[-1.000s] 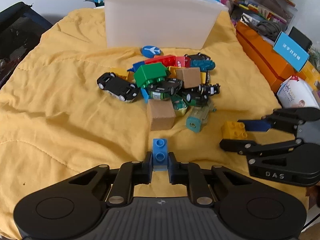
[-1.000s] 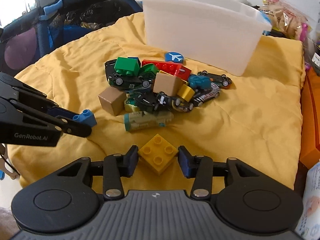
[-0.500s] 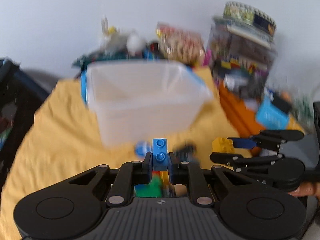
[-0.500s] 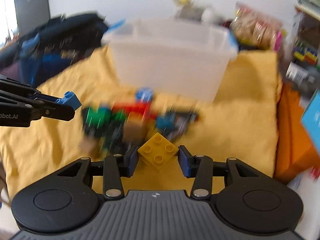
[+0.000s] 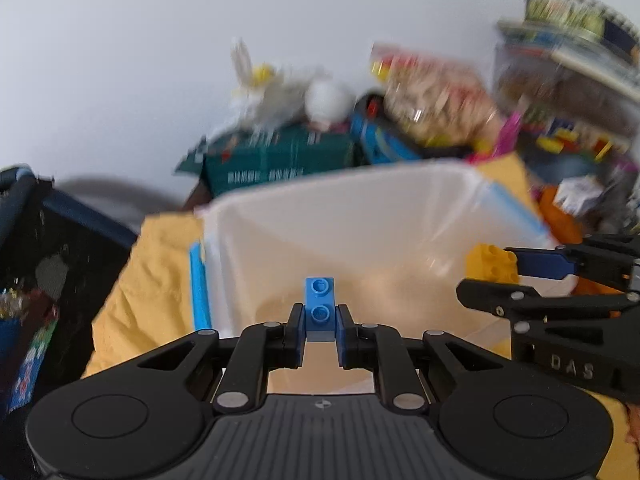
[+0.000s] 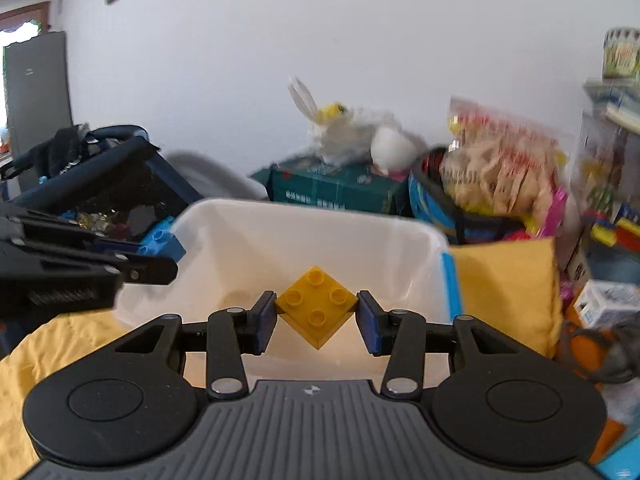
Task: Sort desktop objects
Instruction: 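Carry both bricks over the white bin and open both grippers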
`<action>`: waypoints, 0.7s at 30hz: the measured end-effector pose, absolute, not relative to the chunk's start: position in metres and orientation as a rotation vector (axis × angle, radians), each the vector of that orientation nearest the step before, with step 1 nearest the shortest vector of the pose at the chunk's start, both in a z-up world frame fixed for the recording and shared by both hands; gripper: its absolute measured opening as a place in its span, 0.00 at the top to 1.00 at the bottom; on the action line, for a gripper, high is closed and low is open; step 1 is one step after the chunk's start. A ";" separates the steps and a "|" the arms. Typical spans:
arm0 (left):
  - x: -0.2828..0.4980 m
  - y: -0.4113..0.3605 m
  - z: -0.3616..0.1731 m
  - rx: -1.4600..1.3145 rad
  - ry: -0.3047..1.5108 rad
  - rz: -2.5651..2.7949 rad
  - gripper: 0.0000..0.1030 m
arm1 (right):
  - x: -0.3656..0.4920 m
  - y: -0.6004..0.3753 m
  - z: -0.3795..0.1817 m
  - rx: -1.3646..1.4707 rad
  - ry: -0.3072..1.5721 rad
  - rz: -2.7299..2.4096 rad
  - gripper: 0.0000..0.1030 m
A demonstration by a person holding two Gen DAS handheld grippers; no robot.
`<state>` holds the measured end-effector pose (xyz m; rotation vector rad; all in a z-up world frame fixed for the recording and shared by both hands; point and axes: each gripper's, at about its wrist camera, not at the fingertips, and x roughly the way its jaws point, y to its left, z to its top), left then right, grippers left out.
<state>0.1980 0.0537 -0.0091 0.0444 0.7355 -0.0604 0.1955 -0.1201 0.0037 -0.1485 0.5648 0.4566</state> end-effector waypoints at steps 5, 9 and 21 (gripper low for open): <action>0.187 0.052 -0.015 0.055 0.702 -0.053 0.71 | 0.209 -0.109 -0.028 -0.161 0.642 0.459 0.53; 0.179 0.055 -0.004 0.035 0.679 -0.042 0.69 | 0.206 -0.119 -0.023 -0.151 0.623 0.469 0.48; 0.082 0.054 0.003 -0.063 0.653 -0.089 0.40 | 0.172 -0.166 0.003 -0.041 0.532 0.508 0.37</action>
